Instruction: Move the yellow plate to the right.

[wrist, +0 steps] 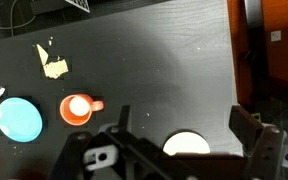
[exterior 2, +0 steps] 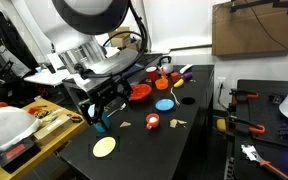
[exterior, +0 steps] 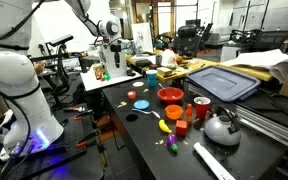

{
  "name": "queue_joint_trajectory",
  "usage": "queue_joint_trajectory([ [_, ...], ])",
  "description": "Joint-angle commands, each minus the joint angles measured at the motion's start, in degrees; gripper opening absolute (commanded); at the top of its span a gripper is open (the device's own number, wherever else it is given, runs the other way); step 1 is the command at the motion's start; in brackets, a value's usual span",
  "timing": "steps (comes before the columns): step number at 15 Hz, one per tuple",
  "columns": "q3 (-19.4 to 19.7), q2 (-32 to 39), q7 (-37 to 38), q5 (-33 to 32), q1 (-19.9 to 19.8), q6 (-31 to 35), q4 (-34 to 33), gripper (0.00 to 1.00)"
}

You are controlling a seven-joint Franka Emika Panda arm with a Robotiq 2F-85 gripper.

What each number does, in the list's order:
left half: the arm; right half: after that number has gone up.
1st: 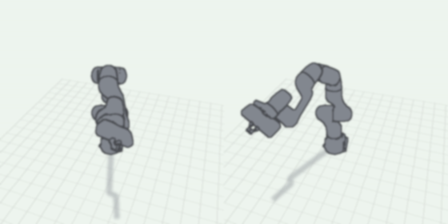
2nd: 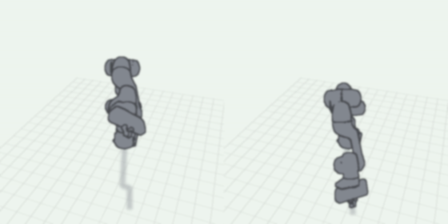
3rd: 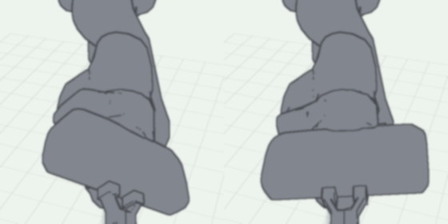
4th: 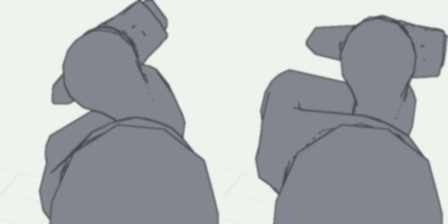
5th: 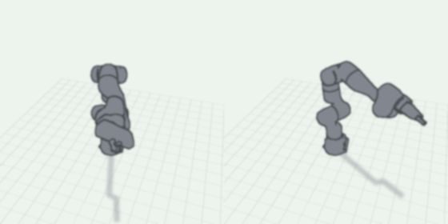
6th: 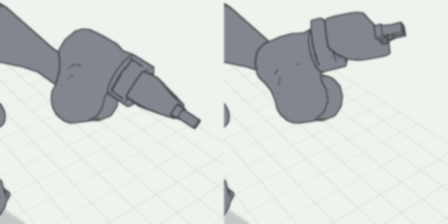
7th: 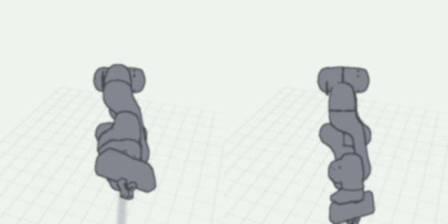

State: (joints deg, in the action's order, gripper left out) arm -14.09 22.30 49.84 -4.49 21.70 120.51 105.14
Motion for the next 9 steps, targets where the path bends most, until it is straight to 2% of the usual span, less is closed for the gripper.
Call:
queue_joint_trajectory([
  [1,2.38,3.99,-0.46,-1.35,1.57,1.48,-3.55,1.00],
  [9,6.94,12.15,-1.96,-6.52,3.12,3.14,-8.42,1.00],
])
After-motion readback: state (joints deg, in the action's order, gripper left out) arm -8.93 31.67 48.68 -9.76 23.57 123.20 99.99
